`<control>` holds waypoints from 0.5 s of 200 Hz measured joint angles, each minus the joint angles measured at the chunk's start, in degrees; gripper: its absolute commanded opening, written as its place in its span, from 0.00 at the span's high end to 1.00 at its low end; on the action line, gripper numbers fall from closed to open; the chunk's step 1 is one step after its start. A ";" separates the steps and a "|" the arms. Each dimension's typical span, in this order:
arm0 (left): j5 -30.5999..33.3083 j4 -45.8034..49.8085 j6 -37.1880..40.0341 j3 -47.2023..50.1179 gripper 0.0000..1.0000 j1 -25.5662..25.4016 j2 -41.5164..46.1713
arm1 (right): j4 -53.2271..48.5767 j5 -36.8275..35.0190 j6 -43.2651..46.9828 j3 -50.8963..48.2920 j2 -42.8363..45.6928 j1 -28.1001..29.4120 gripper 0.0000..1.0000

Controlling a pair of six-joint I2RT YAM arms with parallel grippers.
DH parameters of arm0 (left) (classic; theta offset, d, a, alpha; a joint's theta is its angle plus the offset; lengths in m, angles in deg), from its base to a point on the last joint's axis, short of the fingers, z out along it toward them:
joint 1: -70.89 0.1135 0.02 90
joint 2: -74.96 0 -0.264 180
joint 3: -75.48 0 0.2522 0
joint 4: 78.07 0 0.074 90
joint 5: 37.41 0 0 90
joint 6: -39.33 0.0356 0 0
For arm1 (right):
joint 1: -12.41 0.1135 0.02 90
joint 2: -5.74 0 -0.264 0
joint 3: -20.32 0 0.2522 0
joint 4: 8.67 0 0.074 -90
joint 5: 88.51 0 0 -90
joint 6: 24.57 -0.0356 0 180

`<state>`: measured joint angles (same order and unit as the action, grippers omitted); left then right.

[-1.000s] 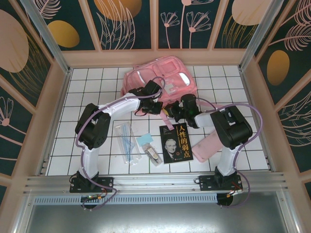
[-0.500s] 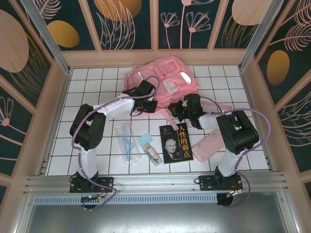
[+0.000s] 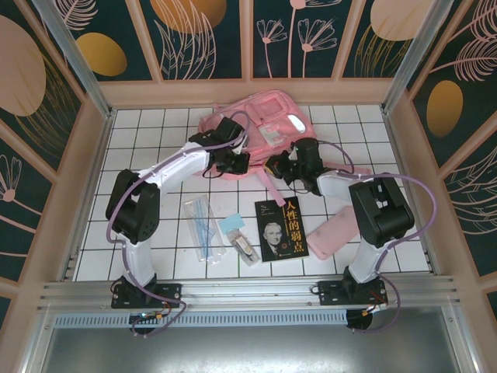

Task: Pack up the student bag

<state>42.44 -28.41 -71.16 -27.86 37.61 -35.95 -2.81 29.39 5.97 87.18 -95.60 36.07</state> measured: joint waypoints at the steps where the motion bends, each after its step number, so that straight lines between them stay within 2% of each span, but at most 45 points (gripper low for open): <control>1: 0.13 0.17 0.00 -0.13 1.00 0.00 -0.07 | -0.15 -0.02 0.17 0.11 -0.04 0.04 1.00; 45: 4.28 5.70 2.93 -2.27 1.00 -0.44 -3.65 | -5.40 -2.64 6.93 2.05 -1.81 2.01 1.00; 100: 4.04 5.16 3.98 -2.67 1.00 0.74 -3.80 | -4.90 -2.73 9.44 1.75 -1.64 2.03 1.00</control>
<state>46.48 -23.25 -67.18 -30.53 38.36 -39.75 -7.71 26.66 15.41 88.93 -97.24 38.10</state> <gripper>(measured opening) 0.063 0.050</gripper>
